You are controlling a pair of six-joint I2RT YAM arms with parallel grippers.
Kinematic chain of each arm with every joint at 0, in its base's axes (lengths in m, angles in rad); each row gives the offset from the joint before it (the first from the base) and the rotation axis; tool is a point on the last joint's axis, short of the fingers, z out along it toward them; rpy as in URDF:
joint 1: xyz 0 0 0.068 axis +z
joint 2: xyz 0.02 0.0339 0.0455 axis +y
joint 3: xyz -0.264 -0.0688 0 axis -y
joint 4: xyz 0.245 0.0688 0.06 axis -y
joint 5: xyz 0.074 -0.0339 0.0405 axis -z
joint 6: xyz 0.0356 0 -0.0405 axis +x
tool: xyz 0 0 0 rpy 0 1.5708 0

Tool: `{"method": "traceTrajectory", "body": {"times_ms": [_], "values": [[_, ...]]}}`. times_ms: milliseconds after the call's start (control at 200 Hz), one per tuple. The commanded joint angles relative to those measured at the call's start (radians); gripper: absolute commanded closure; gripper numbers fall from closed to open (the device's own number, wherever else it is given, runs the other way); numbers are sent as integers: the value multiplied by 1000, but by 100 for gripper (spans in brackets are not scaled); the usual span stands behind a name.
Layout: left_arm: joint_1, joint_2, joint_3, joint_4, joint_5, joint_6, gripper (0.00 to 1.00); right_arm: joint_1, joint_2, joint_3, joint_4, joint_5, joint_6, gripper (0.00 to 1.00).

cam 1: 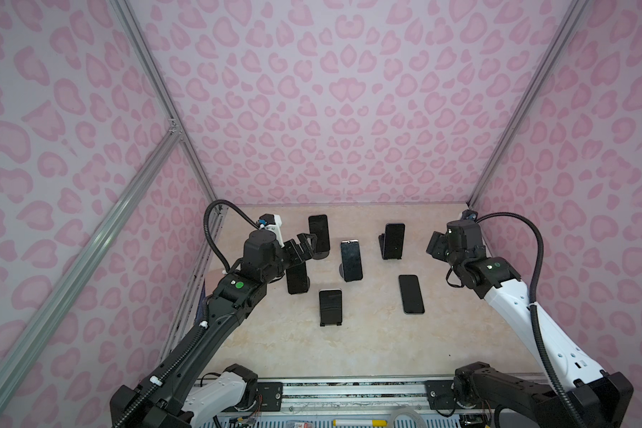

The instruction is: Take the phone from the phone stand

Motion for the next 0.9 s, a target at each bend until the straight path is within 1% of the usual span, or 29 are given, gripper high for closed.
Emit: {"method": "traceTrajectory", "body": {"times_ms": [0,180,230,305,410,470,555,645,795,820,875,895], "values": [[20,-10,9,-25,-56,-24,1,92,-16,-14,-36,86,26,15],[34,-15,1,-21,-68,-22,1,213,-41,-87,-109,71,175,19],[38,-9,1,-21,-53,-25,1,251,-55,-112,-114,82,190,19],[37,-1,3,-17,-27,-24,2,320,-86,-150,-118,137,219,20],[37,15,7,-13,0,-29,3,356,-140,-185,-114,104,244,19],[37,24,17,-14,31,-28,3,365,-173,-204,-112,84,240,19],[37,23,20,-7,49,-23,3,380,-217,-227,-121,93,239,18],[37,9,15,-1,21,-7,3,385,-249,-247,-114,84,232,18],[38,-25,9,8,-29,29,2,385,-219,-203,-111,77,141,16],[36,-33,6,14,-32,29,2,385,-209,-195,-102,74,120,15],[38,-46,-4,32,-34,34,2,385,-191,-192,-58,43,55,6],[38,-49,-6,37,-34,38,2,385,-187,-201,-29,41,28,6]]}}
